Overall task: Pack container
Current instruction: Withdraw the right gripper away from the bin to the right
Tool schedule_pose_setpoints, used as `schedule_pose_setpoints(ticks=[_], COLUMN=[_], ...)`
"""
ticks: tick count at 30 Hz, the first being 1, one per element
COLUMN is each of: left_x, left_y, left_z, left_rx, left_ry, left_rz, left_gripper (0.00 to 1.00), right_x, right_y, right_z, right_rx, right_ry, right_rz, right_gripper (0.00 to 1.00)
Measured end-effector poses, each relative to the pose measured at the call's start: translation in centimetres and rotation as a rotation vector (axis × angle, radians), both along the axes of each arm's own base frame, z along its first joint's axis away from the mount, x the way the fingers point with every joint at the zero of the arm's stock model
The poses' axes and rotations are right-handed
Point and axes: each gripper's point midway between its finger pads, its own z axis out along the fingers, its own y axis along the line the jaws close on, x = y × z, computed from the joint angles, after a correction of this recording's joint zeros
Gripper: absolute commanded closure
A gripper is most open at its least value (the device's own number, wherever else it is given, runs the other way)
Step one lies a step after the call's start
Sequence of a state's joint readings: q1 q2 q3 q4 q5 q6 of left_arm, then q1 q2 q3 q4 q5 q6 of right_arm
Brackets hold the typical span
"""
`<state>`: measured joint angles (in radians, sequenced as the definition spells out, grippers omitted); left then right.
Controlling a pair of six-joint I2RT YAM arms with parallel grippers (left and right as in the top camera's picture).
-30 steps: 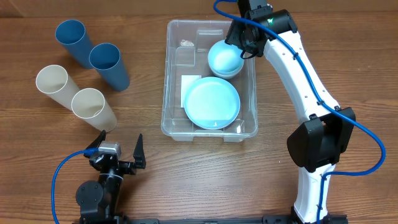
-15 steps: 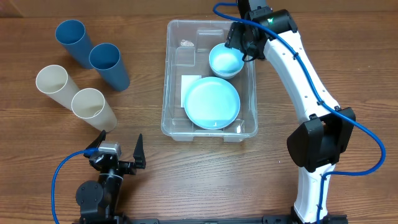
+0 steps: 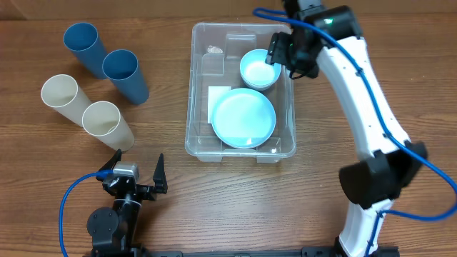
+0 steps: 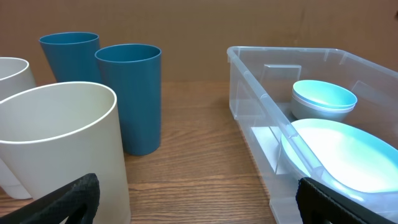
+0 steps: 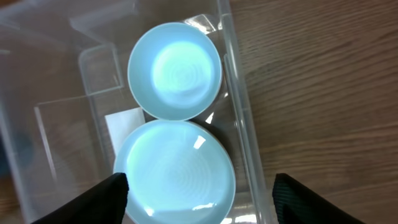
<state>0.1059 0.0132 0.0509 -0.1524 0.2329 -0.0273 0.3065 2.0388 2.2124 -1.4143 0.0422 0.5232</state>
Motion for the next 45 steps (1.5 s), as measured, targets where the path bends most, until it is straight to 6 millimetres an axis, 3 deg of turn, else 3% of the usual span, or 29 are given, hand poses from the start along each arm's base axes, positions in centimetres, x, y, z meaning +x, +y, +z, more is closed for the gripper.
schedule_pose_setpoints(ticks=[4,8,9,15,23,28,45], left_x=[0.0,0.0,0.0,0.0,0.0,0.0,-0.1], left_y=[0.0,0.0,0.0,0.0,0.0,0.0,-0.8], left_z=[0.0,0.0,0.0,0.0,0.0,0.0,0.3], left_rx=[0.000,0.000,0.000,0.000,0.000,0.000,-0.026], left_ry=[0.000,0.000,0.000,0.000,0.000,0.000,-0.009], left_rz=[0.000,0.000,0.000,0.000,0.000,0.000,-0.043], left_gripper=[0.00,0.00,0.00,0.00,0.00,0.00,0.00], right_x=[-1.3,-2.5,-2.7,-3.8,-7.0,-8.2,-8.2], right_y=[-3.2,-9.5,-11.2,-21.5,-31.1,-33.4,-33.3], right_z=[4.1,7.4,7.7,7.7,7.6,7.6,7.6], right_rx=[0.021,0.009,0.001,-0.033,-0.051,-0.058,-0.057], right_ry=[-0.065,-0.121,-0.121,-0.110,-0.104,-0.102,-0.100], right_rz=[-0.060,-0.197,-0.238,-0.488,-0.733,-0.795,-0.795], right_gripper=[0.17,0.05,0.00,0.00,0.00,0.00,0.00])
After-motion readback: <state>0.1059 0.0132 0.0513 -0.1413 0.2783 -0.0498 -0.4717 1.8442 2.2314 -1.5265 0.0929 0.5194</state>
